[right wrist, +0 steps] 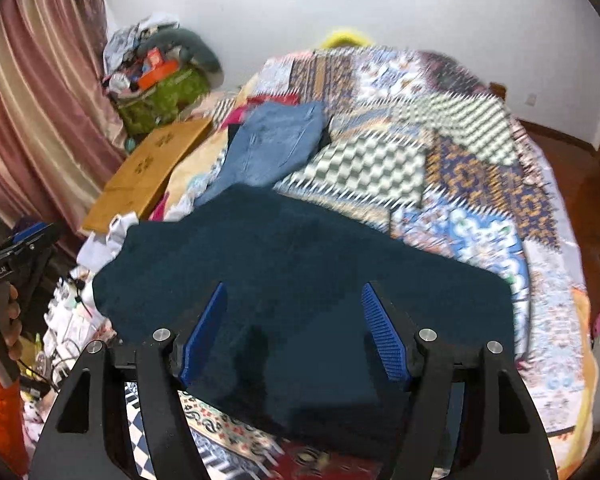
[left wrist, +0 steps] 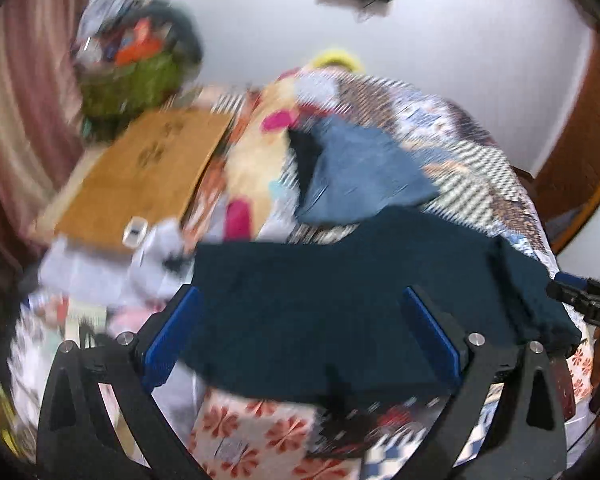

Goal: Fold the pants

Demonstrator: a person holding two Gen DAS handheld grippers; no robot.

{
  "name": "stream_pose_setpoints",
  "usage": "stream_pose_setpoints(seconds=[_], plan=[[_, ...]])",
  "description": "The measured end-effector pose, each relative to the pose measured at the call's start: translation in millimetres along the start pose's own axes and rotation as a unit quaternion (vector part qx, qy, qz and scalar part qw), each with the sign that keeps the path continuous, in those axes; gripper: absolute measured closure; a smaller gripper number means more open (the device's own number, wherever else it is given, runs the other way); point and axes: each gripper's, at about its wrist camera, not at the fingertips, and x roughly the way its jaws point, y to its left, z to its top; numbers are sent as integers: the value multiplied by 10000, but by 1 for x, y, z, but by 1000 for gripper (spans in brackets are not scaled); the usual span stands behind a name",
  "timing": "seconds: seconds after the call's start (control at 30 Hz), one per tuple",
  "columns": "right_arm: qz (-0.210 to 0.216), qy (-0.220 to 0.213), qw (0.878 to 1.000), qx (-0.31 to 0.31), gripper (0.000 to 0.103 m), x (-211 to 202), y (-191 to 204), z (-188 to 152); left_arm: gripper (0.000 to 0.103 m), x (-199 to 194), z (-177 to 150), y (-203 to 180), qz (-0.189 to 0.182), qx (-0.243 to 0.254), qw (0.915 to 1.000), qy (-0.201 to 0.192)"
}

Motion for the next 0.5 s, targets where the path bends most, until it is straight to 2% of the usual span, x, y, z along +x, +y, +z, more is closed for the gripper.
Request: stream_pose_setpoints(seconds=[0.07, 0.13, 0.23, 0.33, 0.4, 0.47, 0.5], plan=[[-29, 247, 9997, -20, 37, 17, 4, -6, 2, 14, -12, 27, -167, -406, 9981, 432], [-35, 393, 9992, 74, 37, 29, 2, -13, 2, 27, -27, 53, -355, -886, 9921, 810], [122, 438, 9984, 338, 34, 32, -5, -15, 2, 45, -48, 79, -530, -1410, 9817, 1162], [248, 499, 9975, 441, 34, 32, -7, -15, 2, 59, -71, 90, -800, -1715, 9714, 1431], [227, 490, 9977, 421, 33, 32, -5, -16, 2, 72, -85, 96, -1108, -1942, 9603, 1672], [183, 486, 9978, 406, 33, 32, -2, -16, 2, 91, -94, 99, -1502, -2199, 9442, 1938], [169, 492, 9978, 415, 33, 32, -1, -17, 2, 95, -93, 97, -1615, -2282, 9390, 2003]])
